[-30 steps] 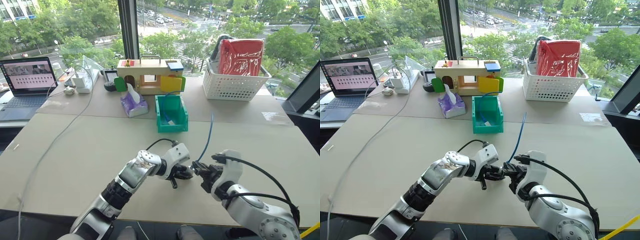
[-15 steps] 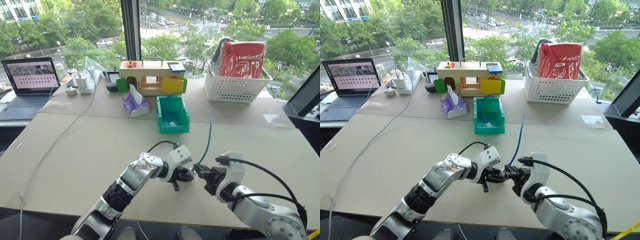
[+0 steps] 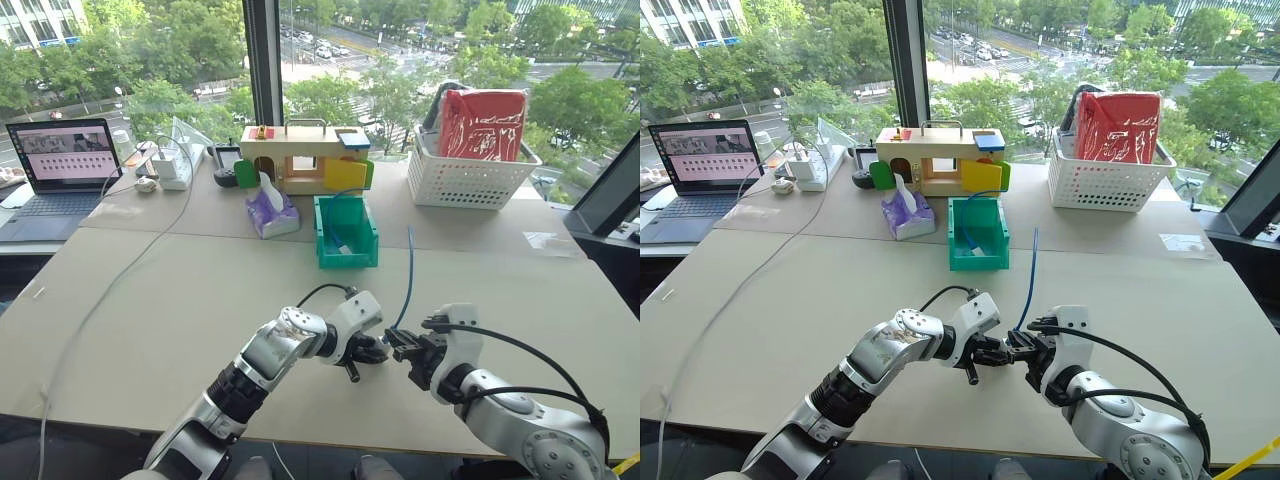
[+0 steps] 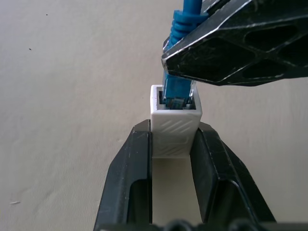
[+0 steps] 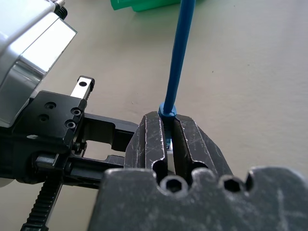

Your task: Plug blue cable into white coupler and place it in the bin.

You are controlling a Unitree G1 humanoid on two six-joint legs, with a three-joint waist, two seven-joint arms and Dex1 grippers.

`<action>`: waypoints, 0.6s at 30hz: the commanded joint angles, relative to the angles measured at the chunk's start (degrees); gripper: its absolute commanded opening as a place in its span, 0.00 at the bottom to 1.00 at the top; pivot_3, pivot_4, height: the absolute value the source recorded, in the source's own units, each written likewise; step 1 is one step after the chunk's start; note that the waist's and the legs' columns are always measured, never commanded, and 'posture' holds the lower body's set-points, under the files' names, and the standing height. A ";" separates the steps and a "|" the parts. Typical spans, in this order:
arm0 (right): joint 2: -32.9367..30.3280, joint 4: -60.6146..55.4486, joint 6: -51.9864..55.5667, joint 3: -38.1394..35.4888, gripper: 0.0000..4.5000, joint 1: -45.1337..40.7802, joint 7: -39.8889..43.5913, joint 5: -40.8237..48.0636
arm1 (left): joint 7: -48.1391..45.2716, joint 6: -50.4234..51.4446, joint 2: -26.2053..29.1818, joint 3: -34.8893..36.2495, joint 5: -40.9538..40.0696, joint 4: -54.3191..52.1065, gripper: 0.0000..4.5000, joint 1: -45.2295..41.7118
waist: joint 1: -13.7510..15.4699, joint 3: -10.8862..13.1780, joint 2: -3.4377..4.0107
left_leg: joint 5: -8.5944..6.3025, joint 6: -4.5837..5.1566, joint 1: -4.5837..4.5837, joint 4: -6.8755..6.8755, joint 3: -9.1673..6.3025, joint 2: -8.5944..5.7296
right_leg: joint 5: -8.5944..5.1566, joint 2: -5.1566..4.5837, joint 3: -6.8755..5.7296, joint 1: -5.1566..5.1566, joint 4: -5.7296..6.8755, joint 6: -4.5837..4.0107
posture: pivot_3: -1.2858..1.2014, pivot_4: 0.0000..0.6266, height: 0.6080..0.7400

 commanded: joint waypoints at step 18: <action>2.38 3.73 7.37 -0.64 0.00 -0.85 6.70 2.76 | 2.47 -3.05 0.98 4.60 0.50 2.03 0.14 -3.18 | -0.34 -0.31 -0.33 | -0.01 -0.01 0.09 -0.06 0.01 0.01 | -0.03 0.00 0.05 0.00 -0.01 -0.07 | 0.52 0.24 0.88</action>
